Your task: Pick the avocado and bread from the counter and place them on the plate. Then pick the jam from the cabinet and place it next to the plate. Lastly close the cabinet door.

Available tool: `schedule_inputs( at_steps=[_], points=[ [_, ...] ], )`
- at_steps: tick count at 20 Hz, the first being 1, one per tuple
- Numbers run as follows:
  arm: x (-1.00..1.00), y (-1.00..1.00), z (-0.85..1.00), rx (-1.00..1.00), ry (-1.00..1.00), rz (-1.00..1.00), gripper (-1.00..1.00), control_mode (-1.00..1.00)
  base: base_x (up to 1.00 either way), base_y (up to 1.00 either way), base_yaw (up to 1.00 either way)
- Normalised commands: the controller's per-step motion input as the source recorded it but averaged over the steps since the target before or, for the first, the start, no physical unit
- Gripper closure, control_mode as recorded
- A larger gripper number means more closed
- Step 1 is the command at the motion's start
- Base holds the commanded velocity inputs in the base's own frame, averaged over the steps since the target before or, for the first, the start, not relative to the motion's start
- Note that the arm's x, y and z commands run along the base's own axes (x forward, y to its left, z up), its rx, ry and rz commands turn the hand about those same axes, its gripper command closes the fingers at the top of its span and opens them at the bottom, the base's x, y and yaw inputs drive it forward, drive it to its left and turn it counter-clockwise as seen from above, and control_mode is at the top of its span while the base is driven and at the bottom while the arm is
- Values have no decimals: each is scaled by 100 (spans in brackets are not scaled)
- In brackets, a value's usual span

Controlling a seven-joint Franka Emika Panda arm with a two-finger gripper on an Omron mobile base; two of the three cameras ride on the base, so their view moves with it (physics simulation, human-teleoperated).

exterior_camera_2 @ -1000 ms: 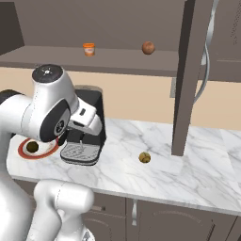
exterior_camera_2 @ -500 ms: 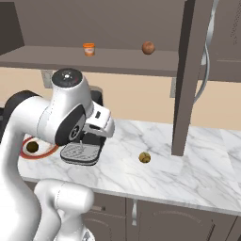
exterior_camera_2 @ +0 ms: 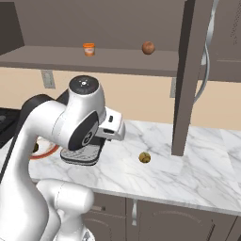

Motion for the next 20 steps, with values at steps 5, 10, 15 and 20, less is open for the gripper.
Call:
schedule_inputs(
  at_steps=[5,10,15,20],
  points=[
    [9,-11,-17,-4,1,7,-100,-100,0,0,0],
    [14,-5,-19,-6,2,6,-100,-100,0,0,0],
    [13,-5,-18,-5,1,5,-100,-100,0,0,0],
    [9,-7,-17,-3,1,1,-100,-100,0,0,0]
  ],
)
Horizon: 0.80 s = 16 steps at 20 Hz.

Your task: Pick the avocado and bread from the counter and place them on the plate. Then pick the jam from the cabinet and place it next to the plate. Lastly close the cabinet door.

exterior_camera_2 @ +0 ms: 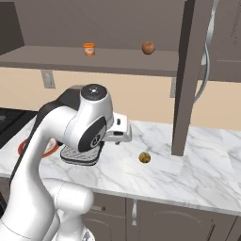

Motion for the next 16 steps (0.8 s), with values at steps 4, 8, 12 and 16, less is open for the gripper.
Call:
schedule_inputs(
  at_steps=[4,8,12,16],
  points=[
    [6,-11,-18,-1,1,0,-100,-100,0,0,0],
    [10,-3,-15,0,1,0,-100,-100,0,0,0],
    [12,-2,-13,0,0,0,-100,-100,0,0,0],
    [14,-2,-12,0,0,0,-100,-100,0,0,0]
  ],
)
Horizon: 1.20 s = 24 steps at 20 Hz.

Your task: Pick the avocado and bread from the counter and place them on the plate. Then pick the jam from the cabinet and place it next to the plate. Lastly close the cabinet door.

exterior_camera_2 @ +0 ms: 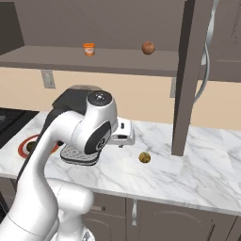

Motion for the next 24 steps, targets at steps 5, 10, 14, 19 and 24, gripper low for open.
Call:
schedule_inputs(
  at_steps=[5,10,14,19,24],
  points=[
    [15,-8,-15,0,0,0,-100,-100,0,0,0],
    [14,-10,-15,0,0,0,-100,-100,0,0,0],
    [13,-11,-15,-1,0,0,-100,-100,0,0,0],
    [12,-11,-18,-1,0,0,-100,-100,0,0,0],
    [5,-10,-15,-1,0,0,-100,-100,0,0,0]
  ],
)
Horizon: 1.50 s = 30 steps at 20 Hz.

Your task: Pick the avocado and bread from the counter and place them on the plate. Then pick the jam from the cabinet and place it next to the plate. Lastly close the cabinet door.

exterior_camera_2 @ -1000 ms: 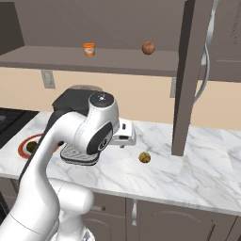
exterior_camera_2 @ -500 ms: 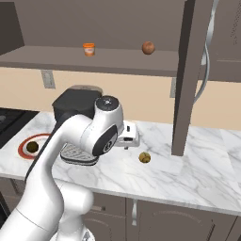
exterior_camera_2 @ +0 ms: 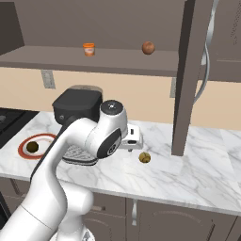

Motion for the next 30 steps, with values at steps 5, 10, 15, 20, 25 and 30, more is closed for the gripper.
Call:
schedule_inputs(
  at_steps=[5,10,15,20,25,30],
  points=[
    [6,-10,-17,-1,2,0,-100,-100,0,0,0],
    [6,-11,-16,-1,1,0,-100,-100,0,0,0],
    [7,-6,-16,-1,1,0,-100,-100,0,0,0],
    [9,-5,-15,-1,1,0,-100,-100,0,0,0],
    [9,-3,-14,-2,3,0,-100,-100,0,0,0],
    [9,-3,-13,-1,4,0,-100,-100,0,0,0]
  ],
)
